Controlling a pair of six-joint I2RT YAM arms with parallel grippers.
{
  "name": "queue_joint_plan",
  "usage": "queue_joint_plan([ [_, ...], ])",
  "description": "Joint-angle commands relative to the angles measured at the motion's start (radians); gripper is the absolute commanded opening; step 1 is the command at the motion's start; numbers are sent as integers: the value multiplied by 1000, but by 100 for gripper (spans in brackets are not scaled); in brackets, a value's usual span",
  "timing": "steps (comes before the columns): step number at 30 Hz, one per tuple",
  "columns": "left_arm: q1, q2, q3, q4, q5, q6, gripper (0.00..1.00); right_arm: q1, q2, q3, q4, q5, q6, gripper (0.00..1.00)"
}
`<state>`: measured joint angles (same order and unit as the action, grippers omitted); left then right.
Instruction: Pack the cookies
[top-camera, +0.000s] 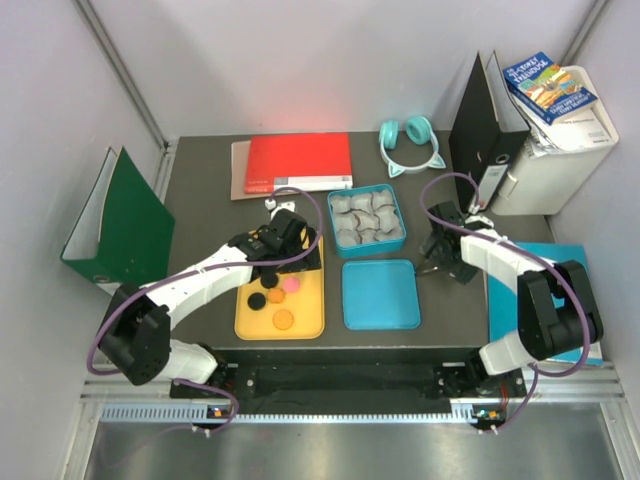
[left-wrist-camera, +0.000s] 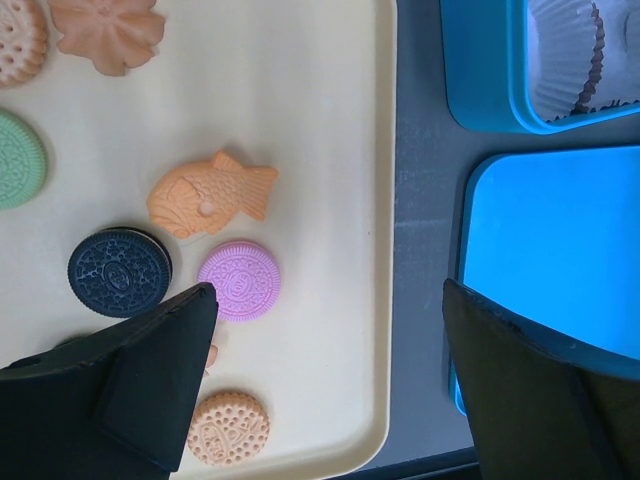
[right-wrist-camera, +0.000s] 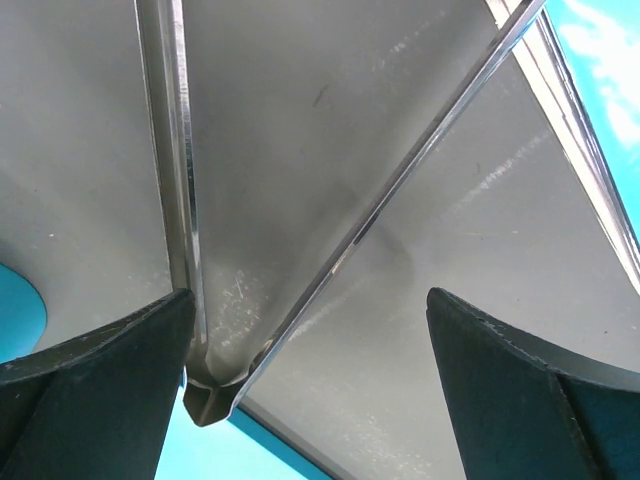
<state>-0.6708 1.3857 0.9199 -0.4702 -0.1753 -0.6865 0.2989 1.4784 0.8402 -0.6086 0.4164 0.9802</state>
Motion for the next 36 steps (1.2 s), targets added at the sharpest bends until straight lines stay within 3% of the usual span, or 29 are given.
queue_joint_plan([
  [1,-6,-25,-12,38,-6,-13,98,14,-59,25,18,-14,14,98],
  [8,-4,-1,-6,44,10,-13,98,14,-156,-98,182,-47,84,98],
  [17,-7,-7,-6,44,10,-16,98,16,-24,-55,230,4,156,96],
  [26,-7,-10,-4,33,2,-21,98,14,204,148,-8,48,28,94],
  [30,-7,-1,5,33,5,-18,98,5,191,122,-20,26,-41,71],
  [32,-7,6,5,33,8,-19,98,-10,177,99,-31,12,-57,70],
  [36,-9,7,5,35,13,-19,98,-20,132,37,-25,-25,-61,53],
])
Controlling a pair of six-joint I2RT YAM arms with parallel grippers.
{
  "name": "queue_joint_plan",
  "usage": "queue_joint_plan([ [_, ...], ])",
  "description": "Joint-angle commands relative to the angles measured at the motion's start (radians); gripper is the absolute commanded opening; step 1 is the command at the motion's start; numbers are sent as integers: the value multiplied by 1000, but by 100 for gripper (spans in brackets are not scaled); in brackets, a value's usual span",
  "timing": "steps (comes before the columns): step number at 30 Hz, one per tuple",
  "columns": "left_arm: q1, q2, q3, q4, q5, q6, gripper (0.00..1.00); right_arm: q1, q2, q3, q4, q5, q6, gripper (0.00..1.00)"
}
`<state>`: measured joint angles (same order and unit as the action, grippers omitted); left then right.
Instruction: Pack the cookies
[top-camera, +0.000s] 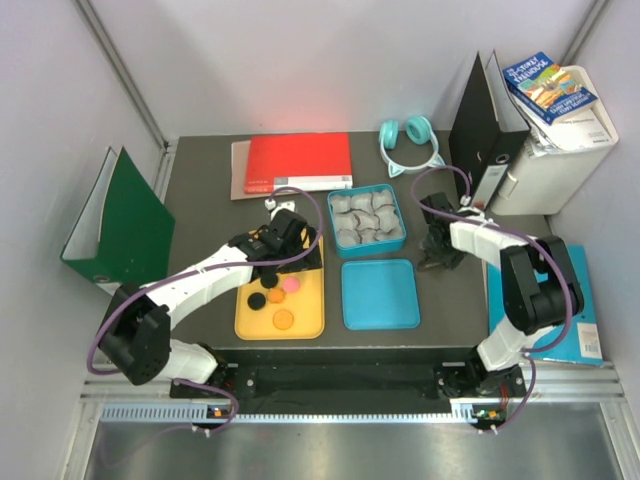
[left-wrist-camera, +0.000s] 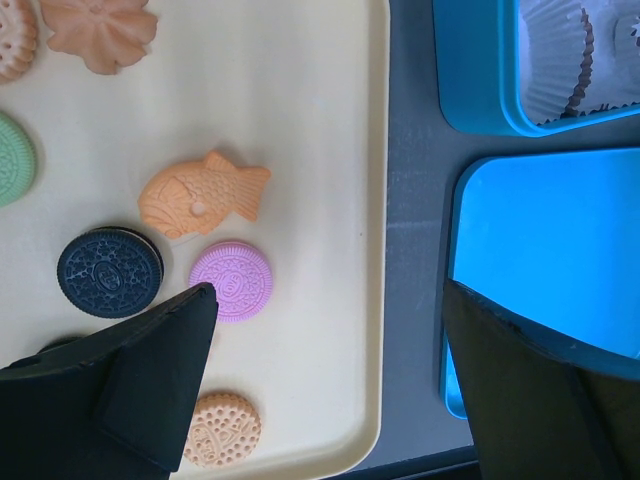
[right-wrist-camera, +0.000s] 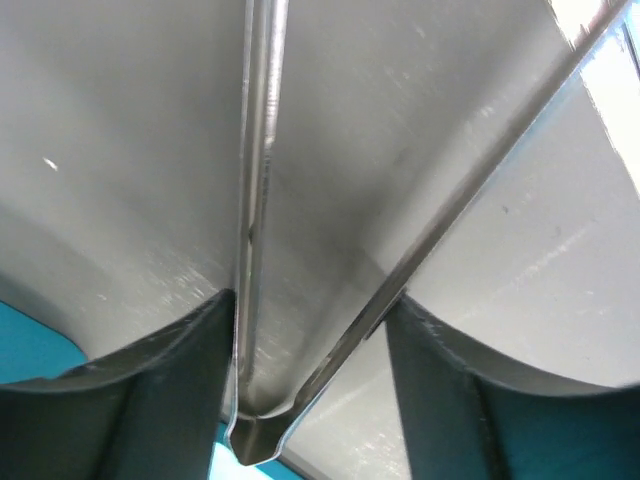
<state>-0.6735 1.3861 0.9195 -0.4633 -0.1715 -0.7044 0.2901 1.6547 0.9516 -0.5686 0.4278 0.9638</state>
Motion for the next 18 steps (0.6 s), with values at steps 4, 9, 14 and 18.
queue_joint_plan([
  [4,-6,1,-1,32,10,-4,98,-11,-90,-125,-68,-63,-51,40],
  [9,-9,-4,-7,34,12,-12,98,3,-241,-162,-99,-52,-71,40],
  [14,-12,-2,-2,34,9,-10,98,32,-407,-180,-160,-44,-99,45],
  [18,-12,-1,5,31,0,-7,98,84,-542,-182,-206,-34,-112,48],
])
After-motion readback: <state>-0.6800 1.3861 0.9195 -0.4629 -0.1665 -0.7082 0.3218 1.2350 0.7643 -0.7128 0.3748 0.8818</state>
